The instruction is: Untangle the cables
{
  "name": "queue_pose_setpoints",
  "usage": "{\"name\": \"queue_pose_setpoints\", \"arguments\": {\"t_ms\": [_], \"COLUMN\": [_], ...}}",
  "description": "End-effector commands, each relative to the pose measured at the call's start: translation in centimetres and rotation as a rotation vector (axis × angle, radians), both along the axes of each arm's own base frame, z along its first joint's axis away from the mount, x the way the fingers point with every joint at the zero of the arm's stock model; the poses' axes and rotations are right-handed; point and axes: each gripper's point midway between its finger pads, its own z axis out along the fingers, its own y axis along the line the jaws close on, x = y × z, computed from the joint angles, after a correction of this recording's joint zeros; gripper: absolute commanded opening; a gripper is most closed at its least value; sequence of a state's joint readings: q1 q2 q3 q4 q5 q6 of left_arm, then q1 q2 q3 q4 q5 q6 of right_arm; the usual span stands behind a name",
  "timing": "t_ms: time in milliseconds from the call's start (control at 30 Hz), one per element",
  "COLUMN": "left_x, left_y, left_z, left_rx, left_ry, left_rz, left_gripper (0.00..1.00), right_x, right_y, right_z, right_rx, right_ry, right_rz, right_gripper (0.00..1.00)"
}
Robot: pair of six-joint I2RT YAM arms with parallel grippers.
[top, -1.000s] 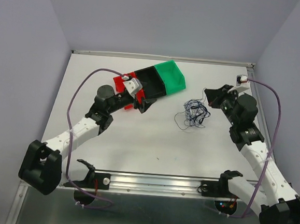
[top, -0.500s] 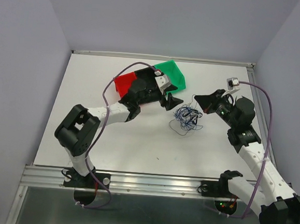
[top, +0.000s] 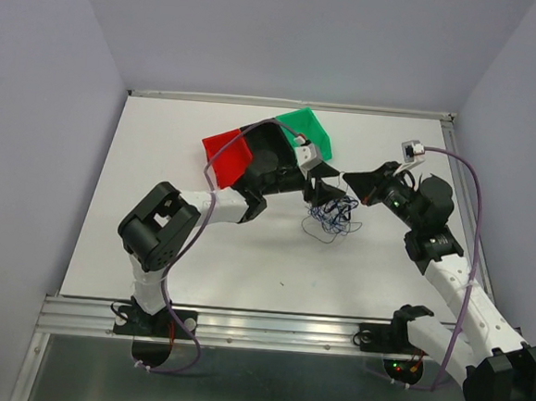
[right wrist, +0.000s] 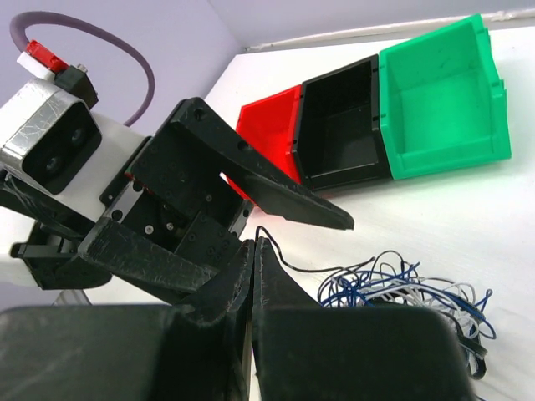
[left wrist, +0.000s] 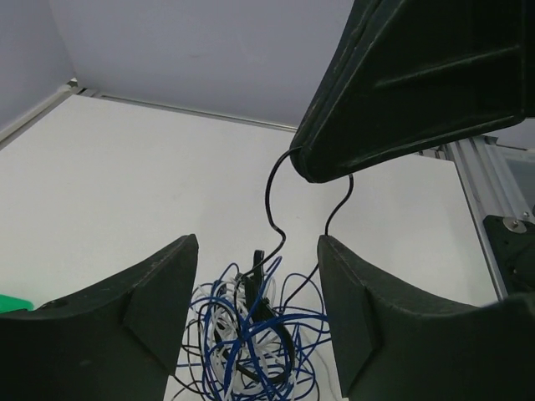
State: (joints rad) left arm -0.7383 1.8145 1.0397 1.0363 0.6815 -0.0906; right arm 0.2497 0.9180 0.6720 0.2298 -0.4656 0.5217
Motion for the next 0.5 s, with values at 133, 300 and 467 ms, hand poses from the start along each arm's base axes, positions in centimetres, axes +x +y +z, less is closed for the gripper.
{"name": "queue_pose_setpoints", "arguments": {"t_ms": [133,300,467], "left_x": [-0.9,1.1,1.2], "left_y": [0.2,-1.0,-2.2], "left_z": [0.0,-1.9,-3.3], "left_rx": [-0.044,0.005,0.059], "left_ry": [-0.056,-0.005,-0.012], "left_rz": [-0.012,0.047,0.090], "left_gripper": [0.61,0.48,0.46], "right_x": [-0.6,-1.7,-3.9], "right_y": [0.6,1.3,2.0], "right_z": [1.4,2.3,5.5], "right_rx": [0.037,0.071,0.133], "right_ry": [-0.064,-0.082,-0.140], "right_rz": [0.040,0.098,0.188], "right_gripper": [0.00,0.00,0.00]}}
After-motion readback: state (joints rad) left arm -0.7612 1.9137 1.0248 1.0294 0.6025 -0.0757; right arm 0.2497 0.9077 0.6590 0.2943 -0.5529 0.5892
